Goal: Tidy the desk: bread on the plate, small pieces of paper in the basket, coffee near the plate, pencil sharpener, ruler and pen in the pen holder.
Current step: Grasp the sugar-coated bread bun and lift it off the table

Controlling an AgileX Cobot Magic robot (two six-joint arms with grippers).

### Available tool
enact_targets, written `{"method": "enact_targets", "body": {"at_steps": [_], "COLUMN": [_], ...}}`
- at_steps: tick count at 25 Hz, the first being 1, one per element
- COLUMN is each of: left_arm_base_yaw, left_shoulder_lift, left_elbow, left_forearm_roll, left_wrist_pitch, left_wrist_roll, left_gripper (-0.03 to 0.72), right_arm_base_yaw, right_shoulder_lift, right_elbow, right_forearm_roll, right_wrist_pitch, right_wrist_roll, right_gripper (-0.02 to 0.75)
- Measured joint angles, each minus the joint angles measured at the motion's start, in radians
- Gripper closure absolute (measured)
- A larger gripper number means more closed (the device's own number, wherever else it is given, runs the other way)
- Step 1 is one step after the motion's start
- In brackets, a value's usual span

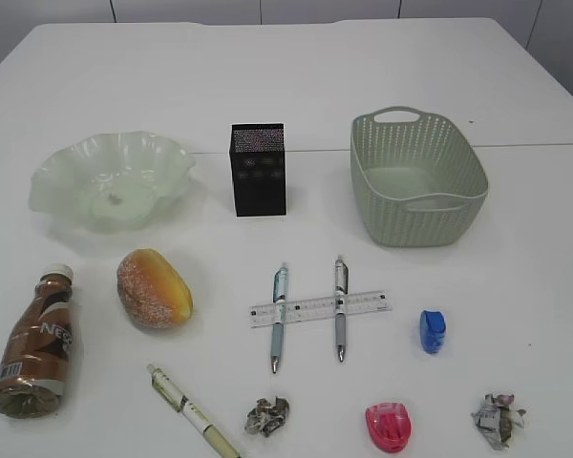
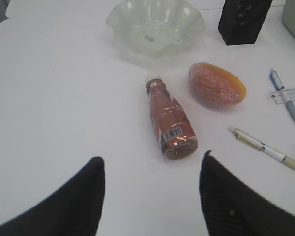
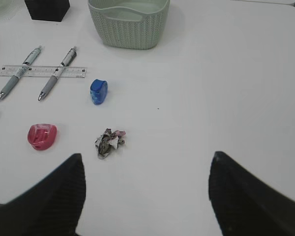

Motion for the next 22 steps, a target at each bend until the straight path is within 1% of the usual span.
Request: {"method": "enact_targets", "body": {"at_steps": [5, 11, 16, 22], "left_arm_base_yaw": [0.0, 0.0, 0.0, 0.0], "left_shoulder_lift": [0.0, 0.009, 0.092, 0.29], "left_elbow": [0.0, 0.0, -0.011, -0.015], "left_forearm_roll": [0.0, -0.016, -0.047, -0.05], "left_wrist_pitch": [0.0, 0.0, -0.045, -0.177], "left_wrist_roll": [0.0, 0.005, 0.022, 0.022], "left_gripper": [0.244, 0.244, 0.244, 0.244], "right_arm_base_yaw": [0.0, 0.0, 0.0, 0.0], "right_shoulder_lift": [0.0, 0.035, 0.214, 0.542], "right_elbow": [0.0, -0.02, -0.054, -0.058], "right_forearm_roll": [0.018, 0.081, 0.109, 0.092], "right_wrist_pitch": [-0.01, -0.089, -0.232, -0.465], "right_wrist_roll": [0.022, 0.032, 0.071, 0.173], "right_gripper": [0.168, 0.168, 0.169, 0.169]}}
